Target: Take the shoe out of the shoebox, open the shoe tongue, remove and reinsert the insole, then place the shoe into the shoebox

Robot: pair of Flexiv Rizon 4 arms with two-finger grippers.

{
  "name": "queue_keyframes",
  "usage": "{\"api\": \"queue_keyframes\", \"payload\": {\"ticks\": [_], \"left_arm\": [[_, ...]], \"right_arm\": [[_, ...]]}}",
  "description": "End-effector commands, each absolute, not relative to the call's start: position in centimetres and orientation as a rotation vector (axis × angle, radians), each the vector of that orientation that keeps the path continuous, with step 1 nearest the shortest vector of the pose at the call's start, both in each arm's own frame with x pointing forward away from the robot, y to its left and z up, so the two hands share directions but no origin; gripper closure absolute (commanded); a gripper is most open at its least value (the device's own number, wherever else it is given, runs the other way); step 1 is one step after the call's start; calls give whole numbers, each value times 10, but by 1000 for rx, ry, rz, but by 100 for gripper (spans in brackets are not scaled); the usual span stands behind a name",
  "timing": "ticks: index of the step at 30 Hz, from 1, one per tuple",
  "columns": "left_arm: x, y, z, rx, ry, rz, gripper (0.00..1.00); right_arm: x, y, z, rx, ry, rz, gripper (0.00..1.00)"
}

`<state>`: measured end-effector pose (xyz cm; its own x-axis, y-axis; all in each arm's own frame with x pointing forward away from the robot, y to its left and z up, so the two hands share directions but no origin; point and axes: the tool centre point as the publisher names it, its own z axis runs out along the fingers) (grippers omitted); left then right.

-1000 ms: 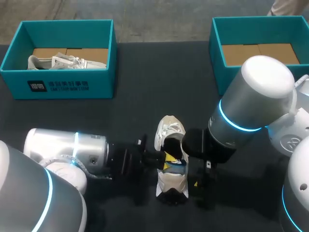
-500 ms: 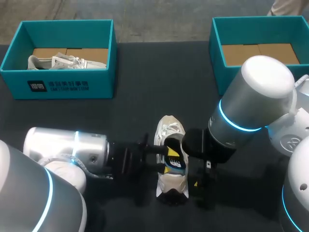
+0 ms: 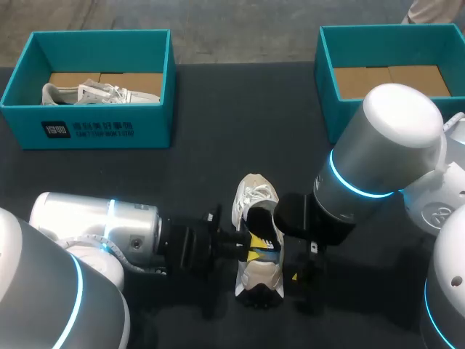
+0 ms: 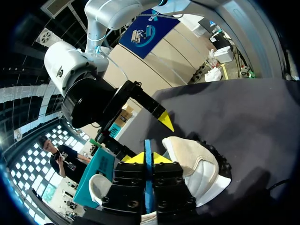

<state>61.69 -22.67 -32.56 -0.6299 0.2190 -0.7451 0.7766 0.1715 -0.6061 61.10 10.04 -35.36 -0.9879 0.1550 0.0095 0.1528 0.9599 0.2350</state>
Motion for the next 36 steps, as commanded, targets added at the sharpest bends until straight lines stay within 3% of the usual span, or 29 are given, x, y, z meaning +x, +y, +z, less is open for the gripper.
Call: {"api": "queue_keyframes", "payload": {"ticks": [1,29,30,34,36], "left_arm": [[616,-231,-325,945,1965,-1443,100],[641,-228,-345,899,1996,-1381,100],[640,-228,-343,901,1997,-1394,96],[634,-227,-337,904,1998,-1410,60],[633,-225,-336,904,2000,-1414,58]], "right_arm": [[610,100,-355,243,3098,371,0],[610,100,-355,243,3098,371,0],[610,100,-355,243,3098,371,0],[610,100,-355,243,3098,371,0],[610,100,-355,243,3098,371,0]]}}
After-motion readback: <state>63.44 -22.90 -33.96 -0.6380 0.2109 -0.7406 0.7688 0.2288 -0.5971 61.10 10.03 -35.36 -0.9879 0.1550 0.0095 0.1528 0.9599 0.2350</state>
